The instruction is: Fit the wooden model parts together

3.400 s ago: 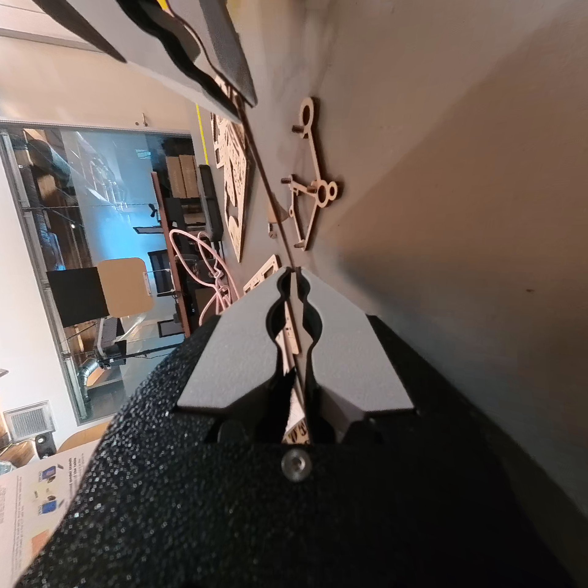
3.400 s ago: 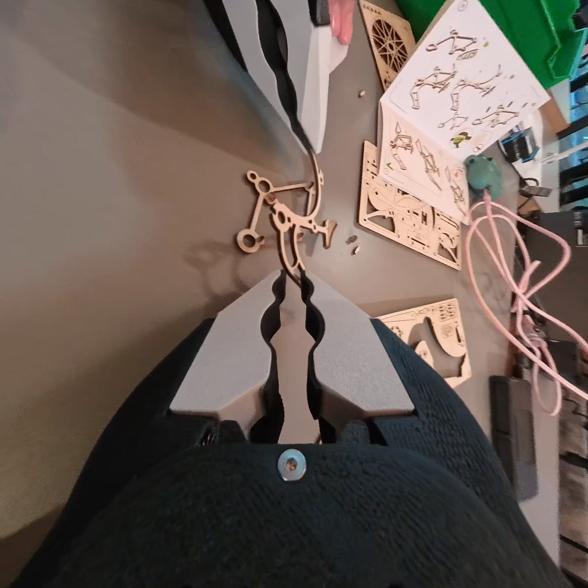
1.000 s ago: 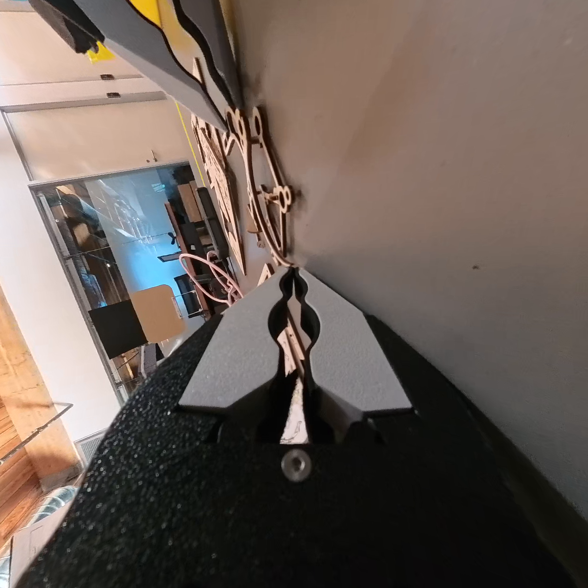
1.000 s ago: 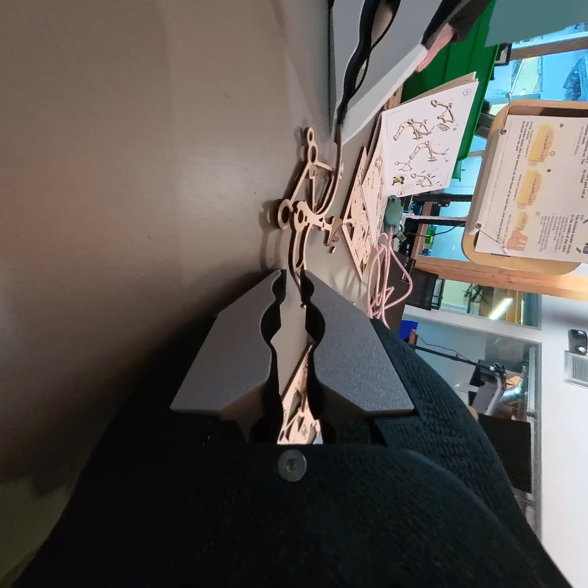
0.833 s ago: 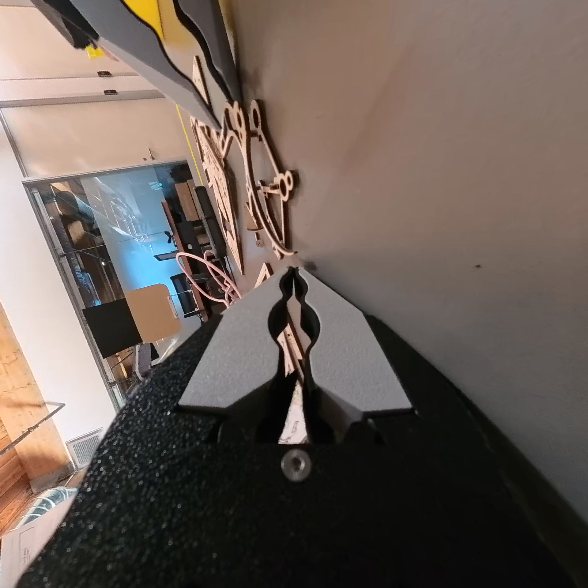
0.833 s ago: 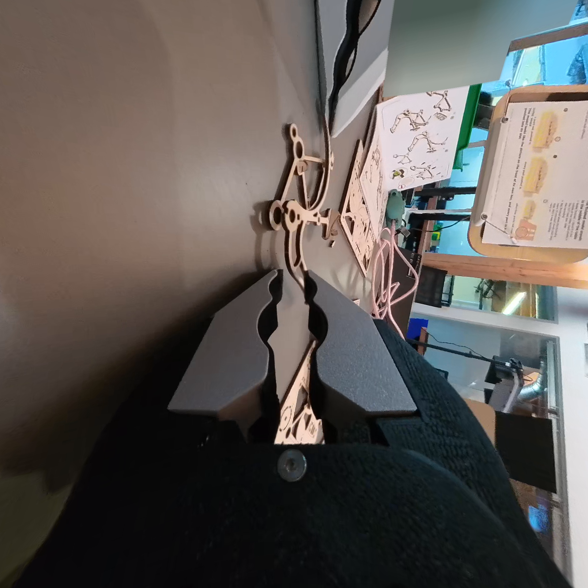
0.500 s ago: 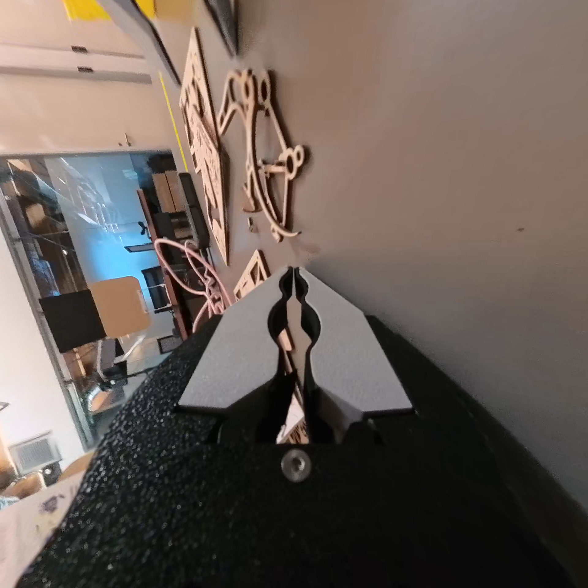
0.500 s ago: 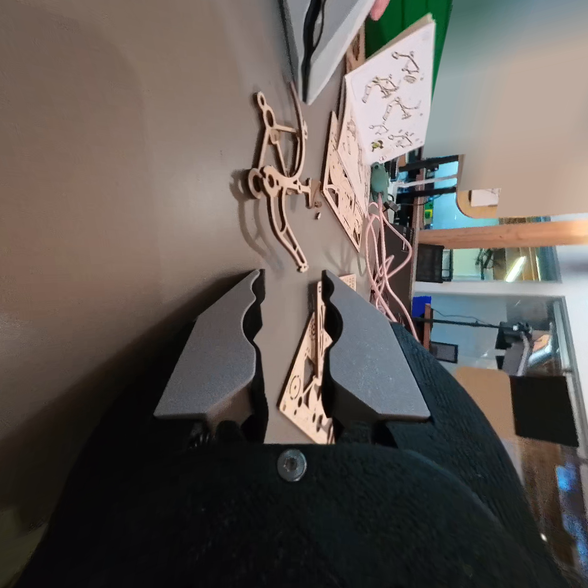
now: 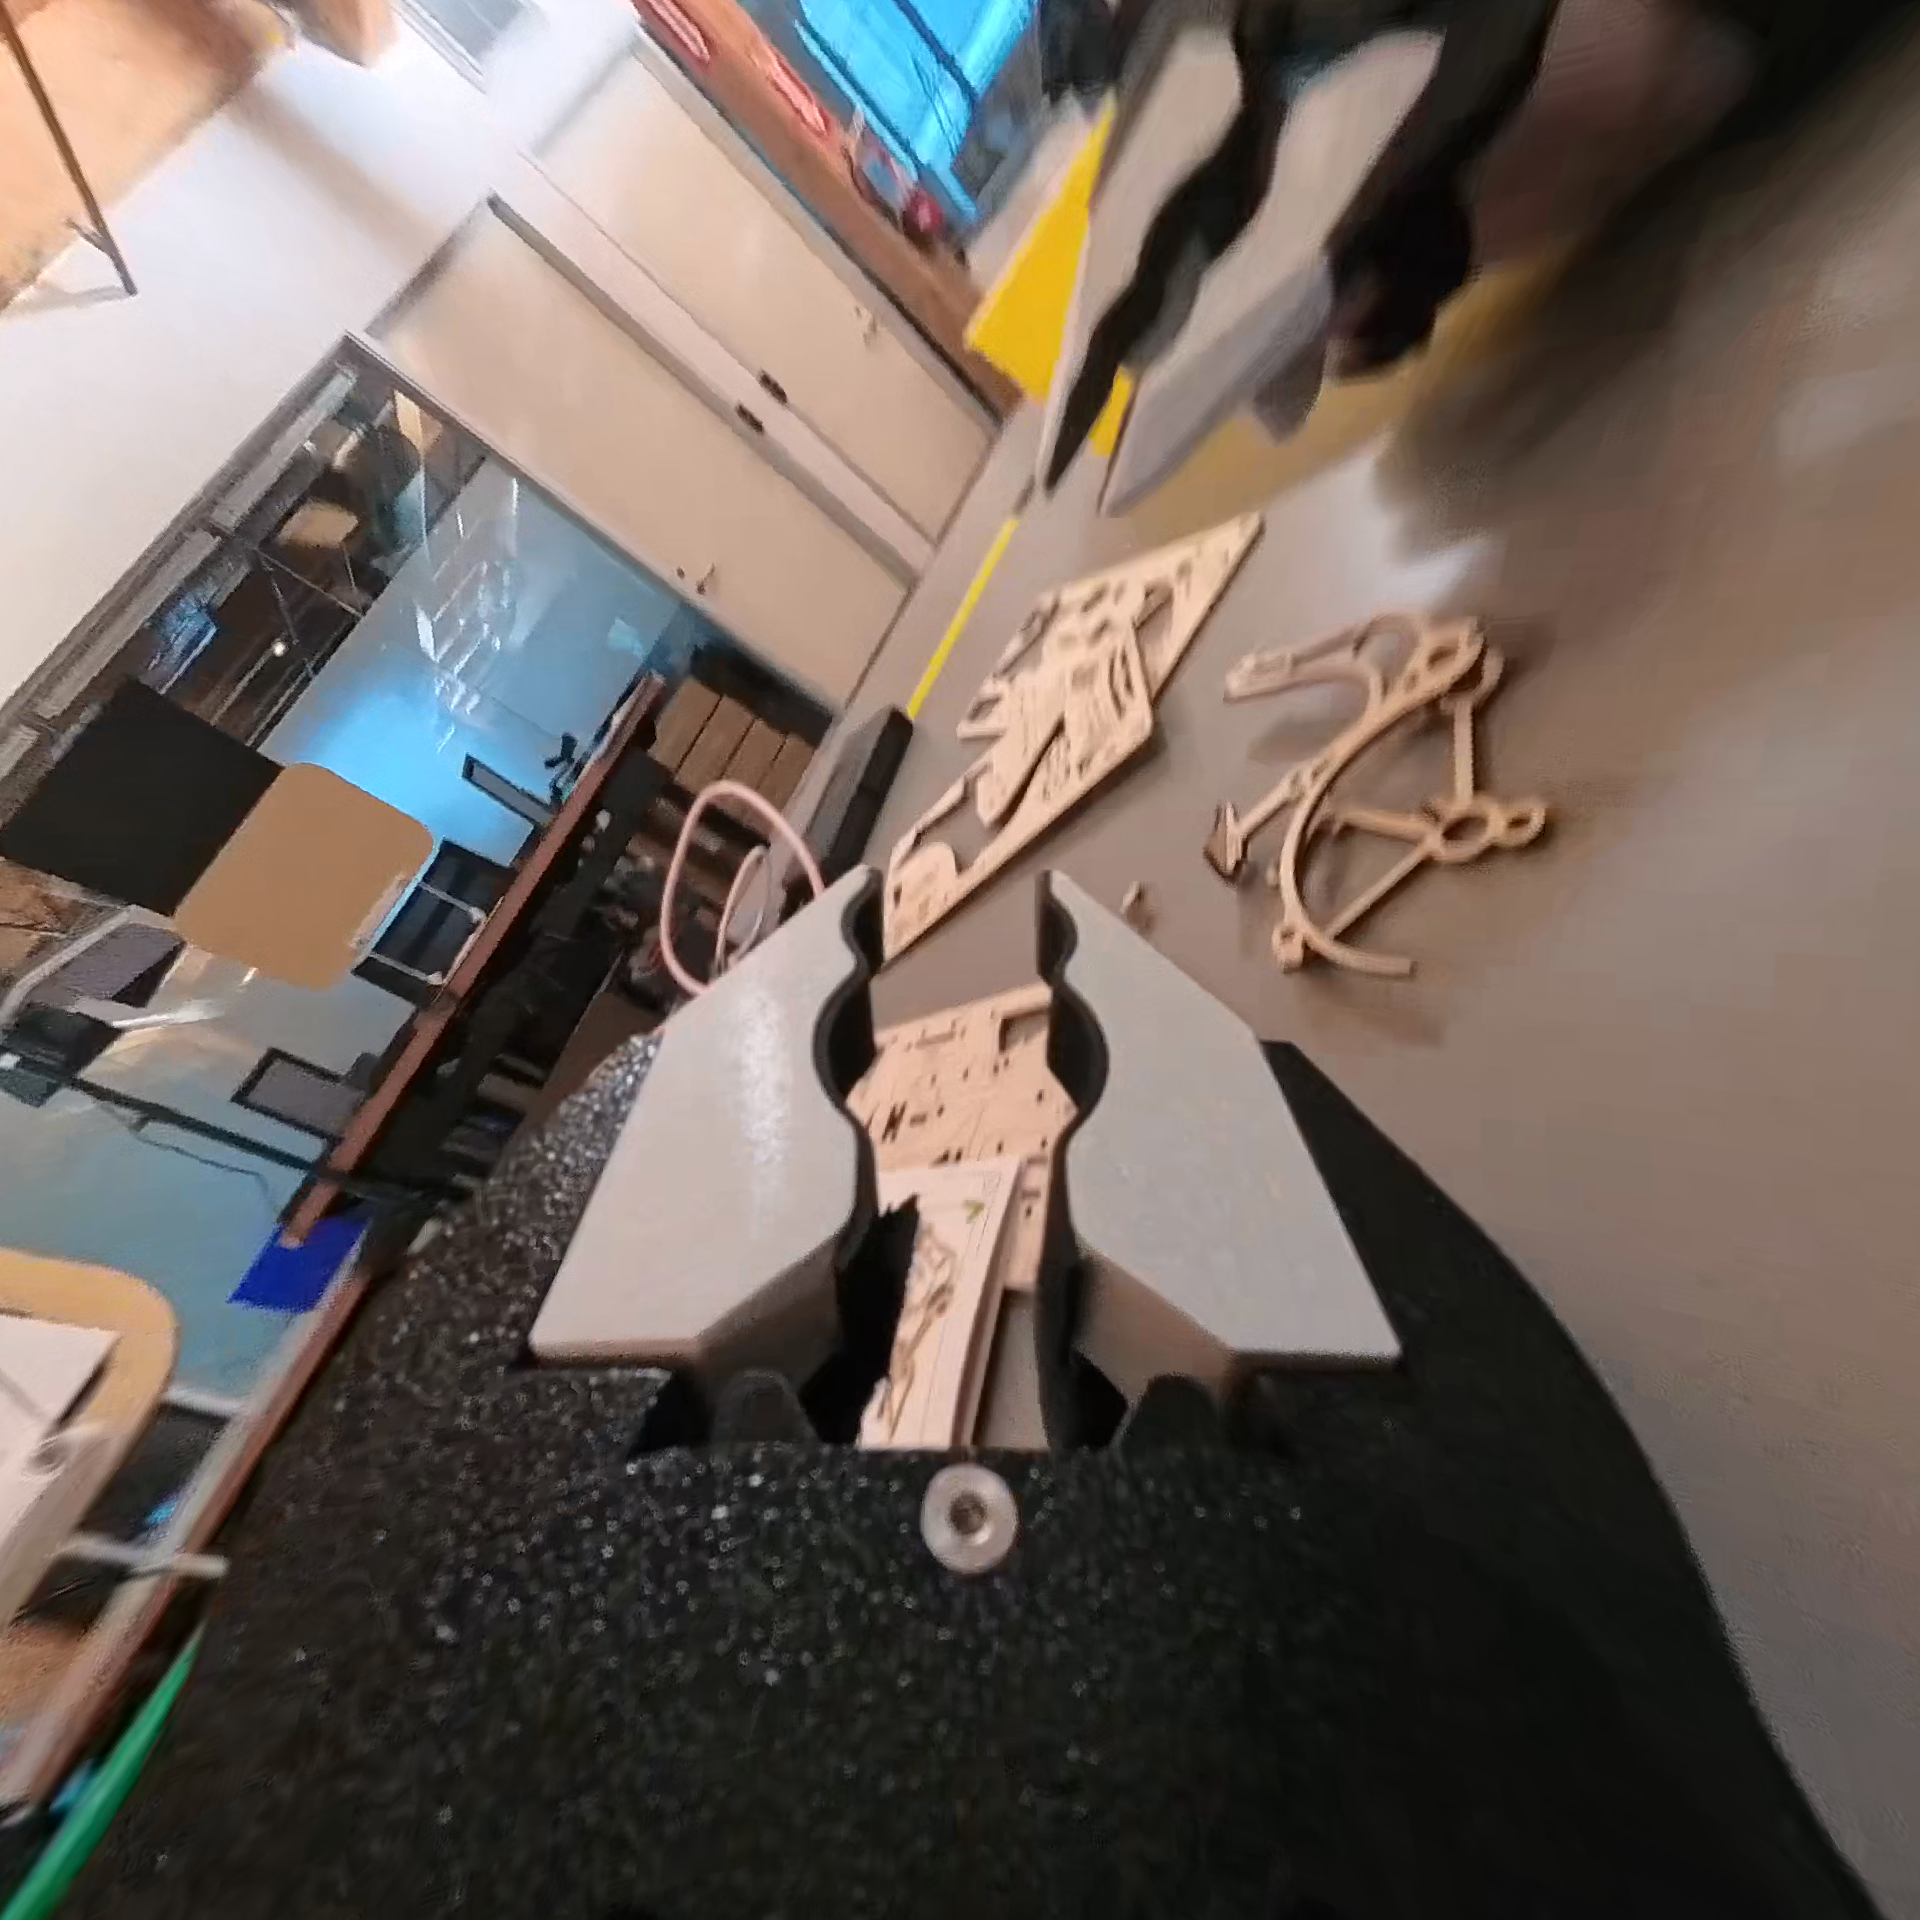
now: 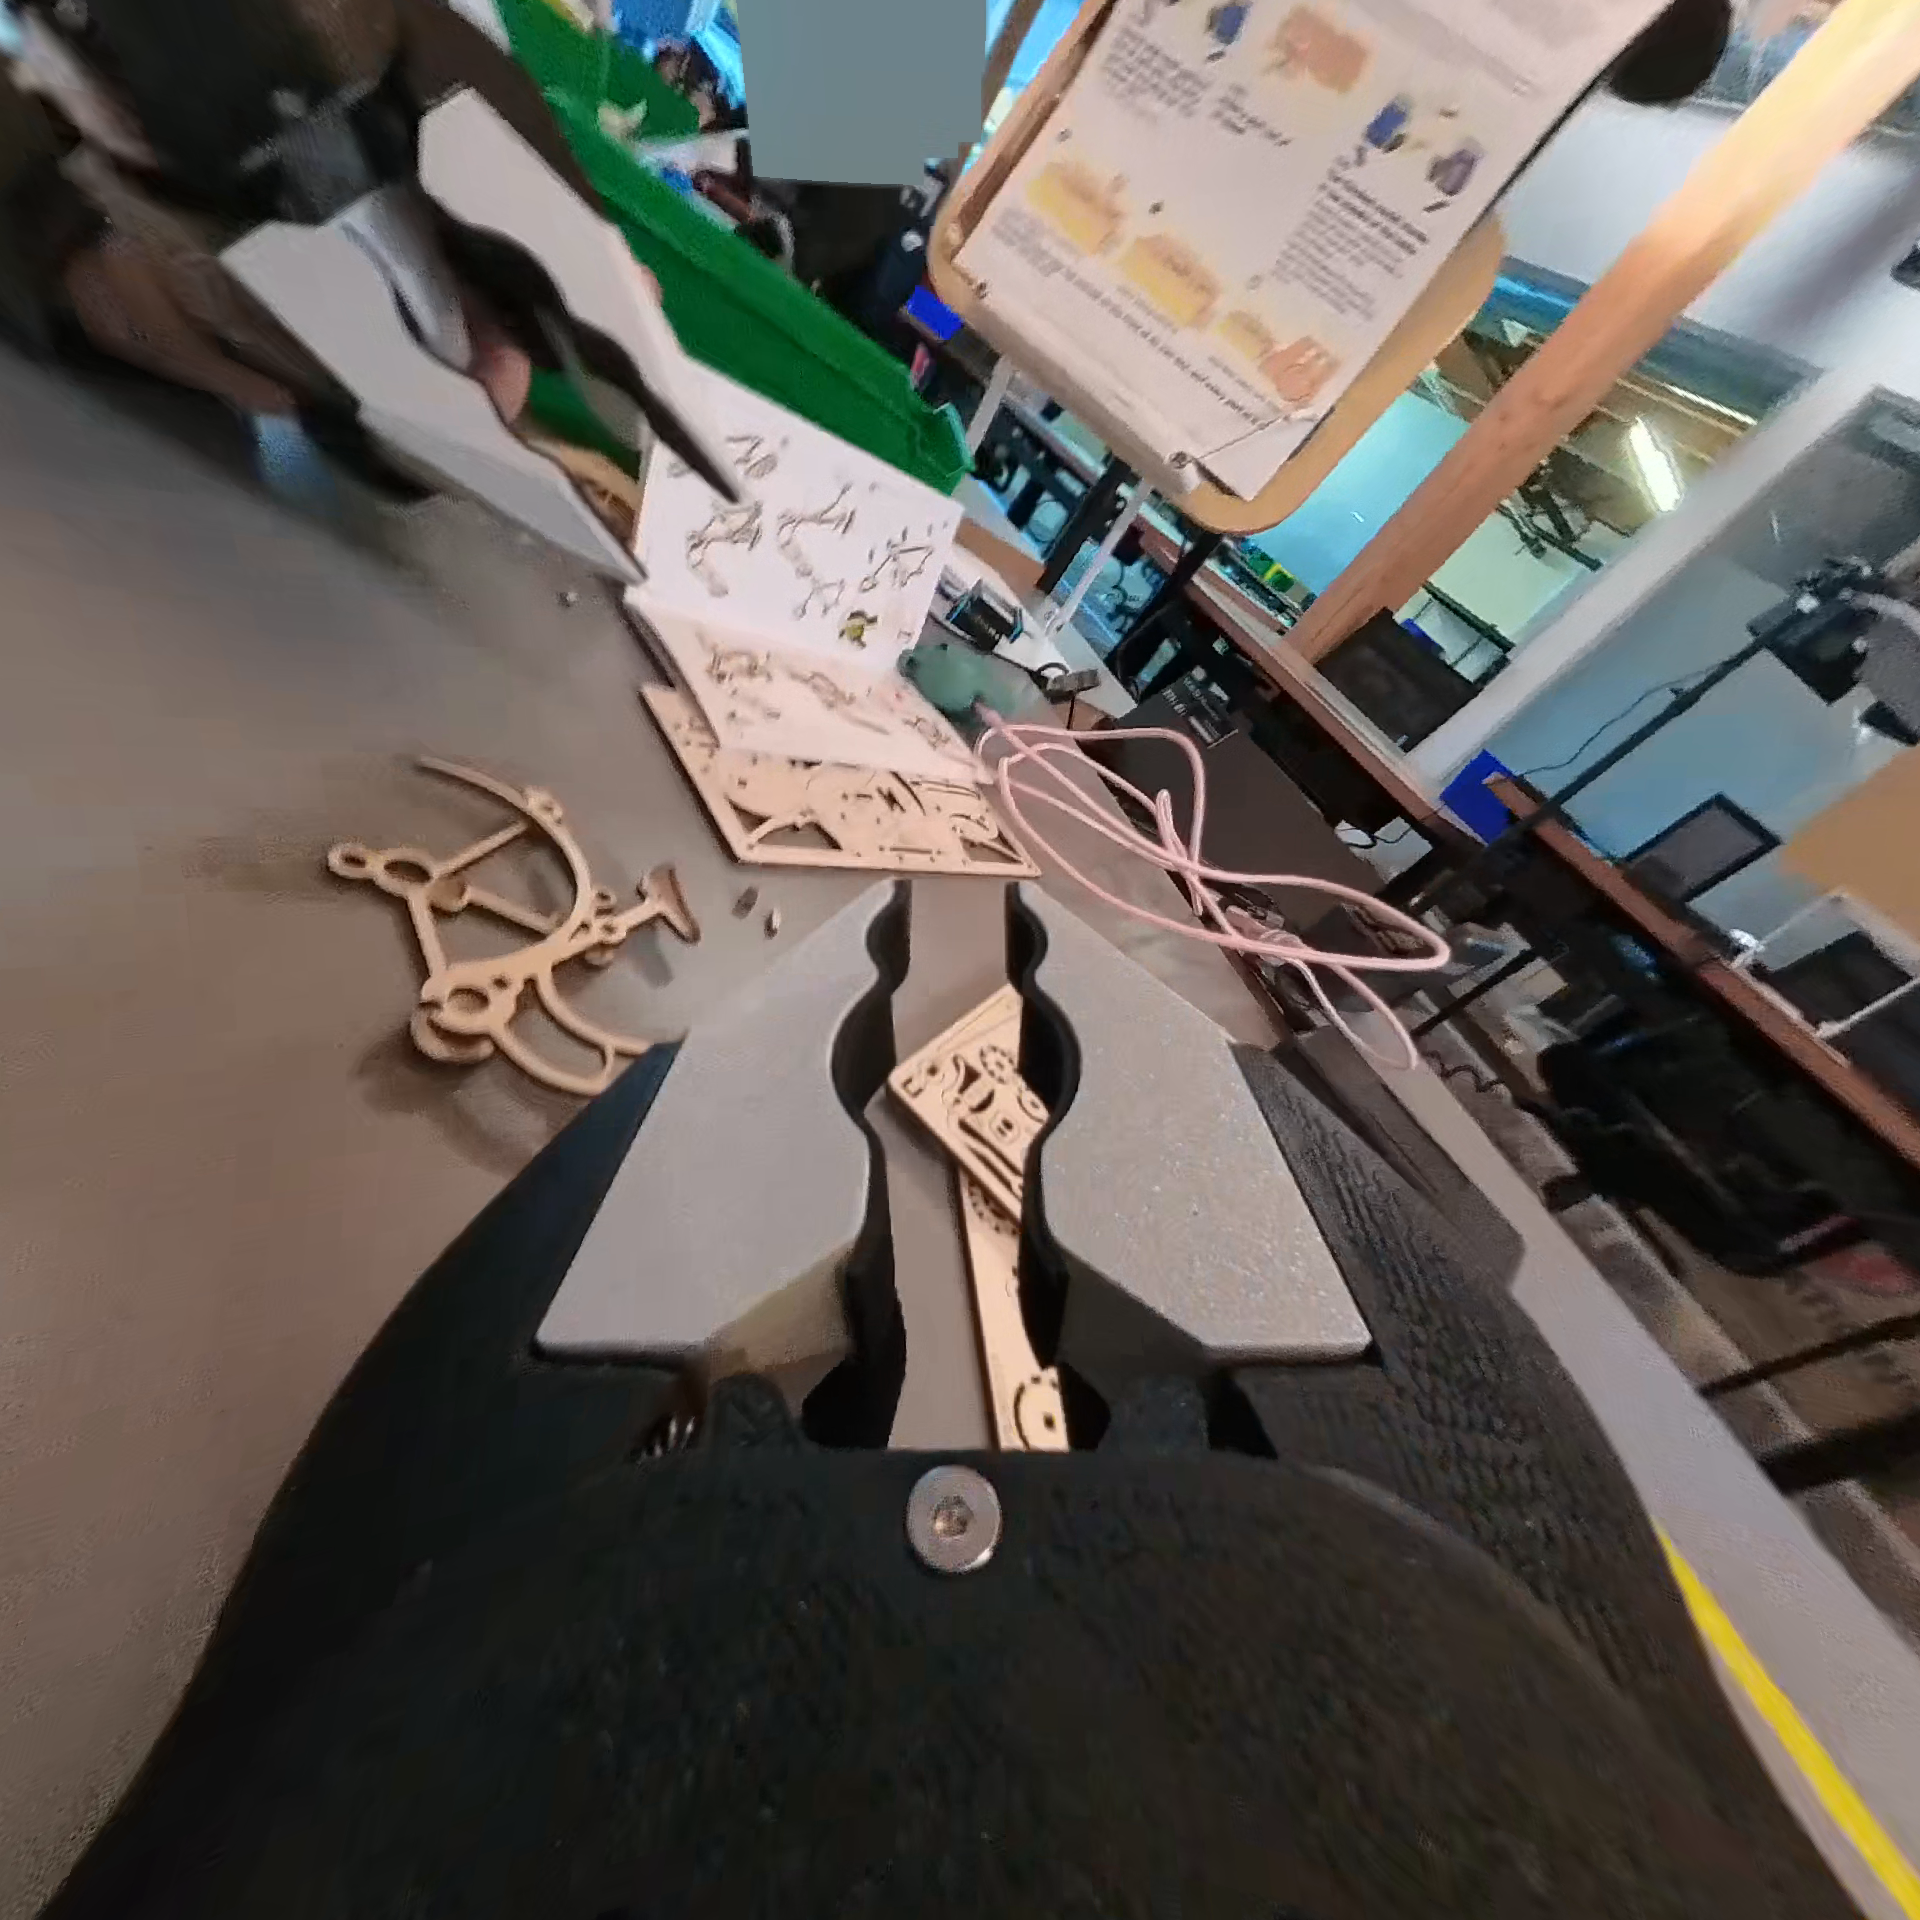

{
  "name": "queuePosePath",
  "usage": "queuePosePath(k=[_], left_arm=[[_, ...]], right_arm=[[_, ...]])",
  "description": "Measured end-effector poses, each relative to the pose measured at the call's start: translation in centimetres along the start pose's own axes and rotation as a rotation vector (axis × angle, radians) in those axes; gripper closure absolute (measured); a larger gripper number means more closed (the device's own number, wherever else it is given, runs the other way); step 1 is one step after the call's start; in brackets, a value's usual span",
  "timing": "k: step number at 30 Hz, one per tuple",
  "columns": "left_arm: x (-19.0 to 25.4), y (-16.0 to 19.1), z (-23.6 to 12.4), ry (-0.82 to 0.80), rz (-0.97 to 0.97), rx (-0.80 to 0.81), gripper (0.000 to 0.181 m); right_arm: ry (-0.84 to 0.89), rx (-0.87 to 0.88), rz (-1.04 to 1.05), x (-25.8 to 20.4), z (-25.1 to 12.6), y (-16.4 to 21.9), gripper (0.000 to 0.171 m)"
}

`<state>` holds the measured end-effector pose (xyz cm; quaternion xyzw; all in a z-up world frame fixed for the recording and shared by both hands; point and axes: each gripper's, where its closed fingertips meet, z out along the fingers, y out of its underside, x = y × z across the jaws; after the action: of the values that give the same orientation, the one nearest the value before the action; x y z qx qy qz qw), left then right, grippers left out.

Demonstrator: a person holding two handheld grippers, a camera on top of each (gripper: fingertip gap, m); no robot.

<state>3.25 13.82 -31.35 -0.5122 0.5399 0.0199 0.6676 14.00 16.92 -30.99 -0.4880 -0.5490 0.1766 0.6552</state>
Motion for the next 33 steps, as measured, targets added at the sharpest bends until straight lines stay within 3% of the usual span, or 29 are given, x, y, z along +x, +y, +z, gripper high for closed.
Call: queuePosePath(k=[4, 8, 16, 27, 33], left_arm=[[0.3, -2.8, 0.4, -0.006, -0.048, 0.149, 0.154], [1.4, -3.1, 1.4, 0.024, -0.003, 0.165, 0.154], [-0.5, -3.8, 3.1, -0.033, -0.19, 0.222, 0.154], [-1.0, -5.5, 3.8, 0.089, -0.463, 0.392, 0.155], [-0.9, -5.8, 3.0, 0.133, -0.516, 0.429, 0.157]], right_arm=[[0.032, 0.033, 0.115, 1.1, 1.0, -0.1, 0.157], [0.095, 0.083, 0.202, 2.9, 1.6, -0.4, 0.161], [0.198, 0.129, 0.269, 5.3, 3.8, -0.5, 0.163], [0.15, 0.193, 0.307, 5.9, 5.8, -0.9, 0.164], [0.122, 0.199, 0.289, 5.6, 6.1, -1.0, 0.165]])
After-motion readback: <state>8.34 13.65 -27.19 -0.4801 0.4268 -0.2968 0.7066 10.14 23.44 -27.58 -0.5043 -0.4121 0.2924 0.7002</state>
